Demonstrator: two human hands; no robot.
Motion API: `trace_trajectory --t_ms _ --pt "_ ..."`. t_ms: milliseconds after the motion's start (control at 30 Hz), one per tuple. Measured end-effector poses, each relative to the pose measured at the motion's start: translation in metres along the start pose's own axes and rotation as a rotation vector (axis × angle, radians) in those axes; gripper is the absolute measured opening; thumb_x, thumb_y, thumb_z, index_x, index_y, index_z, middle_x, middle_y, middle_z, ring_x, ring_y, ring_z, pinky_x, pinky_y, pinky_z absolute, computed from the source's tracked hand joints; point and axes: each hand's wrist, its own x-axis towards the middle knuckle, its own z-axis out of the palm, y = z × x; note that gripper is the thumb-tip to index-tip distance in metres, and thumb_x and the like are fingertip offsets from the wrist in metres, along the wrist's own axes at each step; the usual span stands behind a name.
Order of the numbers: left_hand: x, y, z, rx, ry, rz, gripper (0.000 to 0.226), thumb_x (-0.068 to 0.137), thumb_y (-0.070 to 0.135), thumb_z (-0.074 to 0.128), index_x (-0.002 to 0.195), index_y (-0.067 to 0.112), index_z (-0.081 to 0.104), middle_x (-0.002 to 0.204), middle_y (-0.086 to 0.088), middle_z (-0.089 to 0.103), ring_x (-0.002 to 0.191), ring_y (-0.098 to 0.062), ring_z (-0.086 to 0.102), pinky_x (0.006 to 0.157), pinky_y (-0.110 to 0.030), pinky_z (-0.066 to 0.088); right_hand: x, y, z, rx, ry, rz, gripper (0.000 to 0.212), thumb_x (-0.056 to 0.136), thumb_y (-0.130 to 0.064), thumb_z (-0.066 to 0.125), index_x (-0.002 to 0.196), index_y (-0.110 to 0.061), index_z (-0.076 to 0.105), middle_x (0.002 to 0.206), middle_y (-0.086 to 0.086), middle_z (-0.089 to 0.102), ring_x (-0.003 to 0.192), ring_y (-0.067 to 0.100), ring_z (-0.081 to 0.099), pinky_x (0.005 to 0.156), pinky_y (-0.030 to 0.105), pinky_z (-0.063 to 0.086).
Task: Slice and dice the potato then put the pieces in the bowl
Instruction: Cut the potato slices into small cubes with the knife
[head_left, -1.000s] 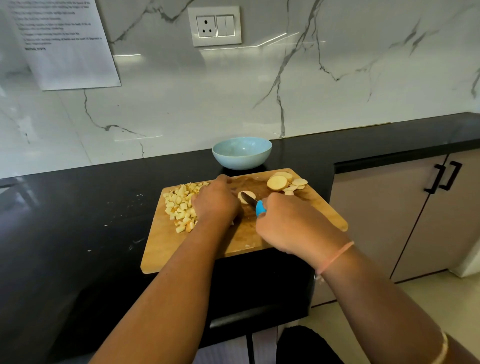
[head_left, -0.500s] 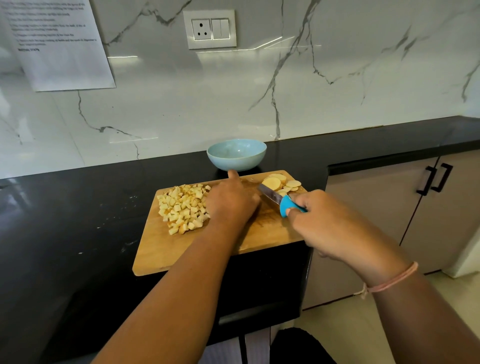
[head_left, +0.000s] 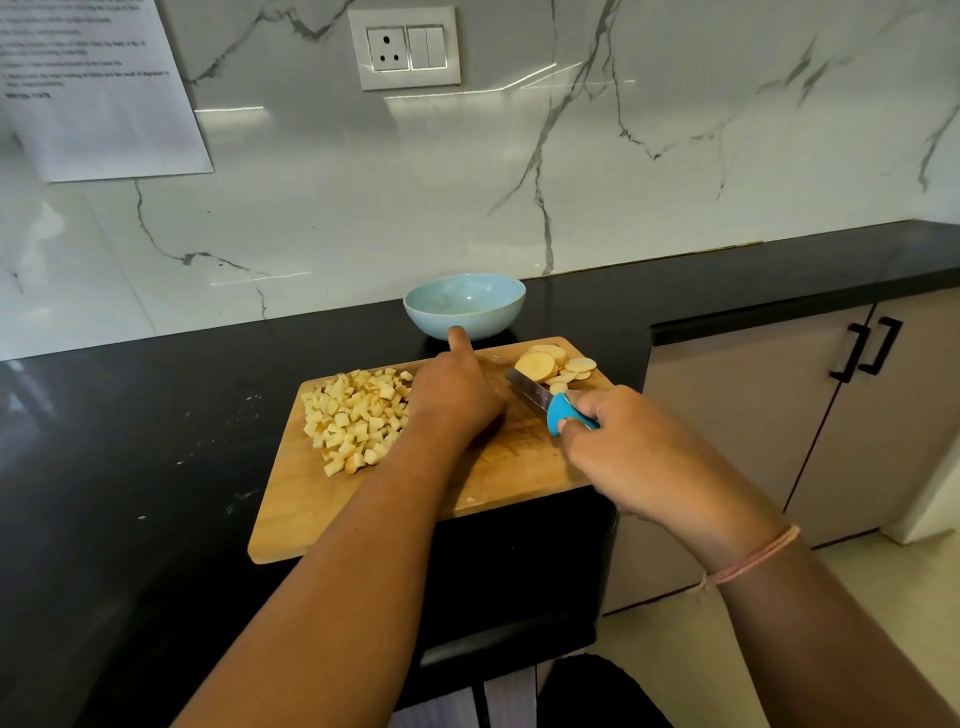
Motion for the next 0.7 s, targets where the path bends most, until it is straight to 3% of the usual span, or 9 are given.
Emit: trace_trajectory --t_ms 67,200,267,400,533,700 --pt "-0.001 -0.007 -0.005 -0.071 -0.066 0.055 0.067 0.084 0.02 0.064 0.139 0.019 0.024 0.091 -0.001 0.057 0.08 -0.013 0.057 0.069 -0.027 0.054 0.002 -0.001 0.002 0.016 0.003 0.002 0.037 0.099 -0.031 0.04 0.135 -0.023 0.048 0.087 -0.007 0.052 0.065 0.008 0.048 0.055 0.021 0.04" --pt "-0.003 -0.018 -0.016 -0.135 -0.133 0.084 0.082 0.08 0.016 0.07 0.144 0.023 0.019 0.118 -0.005 0.058 0.091 -0.012 0.054 0.068 -0.021 0.047 0.005 -0.007 0.005 0.007 -0.003 -0.009 0.04 0.1 -0.031 0.04 0.139 -0.024 0.044 0.081 -0.012 0.046 0.066 0.008 0.049 0.059 0.018 0.044" --pt "-0.006 -0.017 -0.018 -0.141 -0.133 0.068 0.087 0.078 0.016 0.072 0.145 0.024 0.017 0.112 -0.004 0.058 0.09 -0.013 0.055 0.066 -0.021 0.048 0.007 -0.011 0.007 -0.006 0.004 -0.032 0.042 0.101 -0.032 0.039 0.142 -0.025 0.041 0.084 -0.013 0.048 0.07 0.008 0.049 0.059 0.017 0.043" --pt "-0.009 -0.014 -0.016 -0.108 -0.121 0.035 0.087 0.079 0.021 0.072 0.146 0.022 0.016 0.097 -0.001 0.054 0.084 -0.013 0.056 0.067 -0.022 0.047 0.012 -0.021 0.015 -0.073 0.031 -0.06 0.046 0.101 -0.033 0.037 0.146 -0.026 0.033 0.114 -0.002 0.058 0.094 0.011 0.053 0.082 0.026 0.049" --pt "-0.009 -0.014 -0.014 -0.138 -0.091 -0.006 0.081 0.082 0.019 0.07 0.145 0.019 0.019 0.102 -0.005 0.061 0.085 -0.015 0.056 0.066 -0.023 0.045 0.022 -0.031 0.022 -0.152 -0.006 -0.029 0.042 0.1 -0.032 0.04 0.141 -0.022 0.041 0.106 -0.001 0.058 0.089 0.013 0.054 0.083 0.028 0.051" --pt "-0.011 -0.016 -0.013 -0.186 -0.06 -0.03 0.071 0.083 0.011 0.066 0.14 0.016 0.024 0.094 -0.005 0.06 0.08 -0.014 0.056 0.049 -0.017 0.035 0.031 -0.042 0.023 -0.235 -0.054 -0.004 0.041 0.097 -0.029 0.043 0.137 -0.02 0.045 0.108 0.0 0.057 0.097 0.018 0.056 0.086 0.032 0.05"
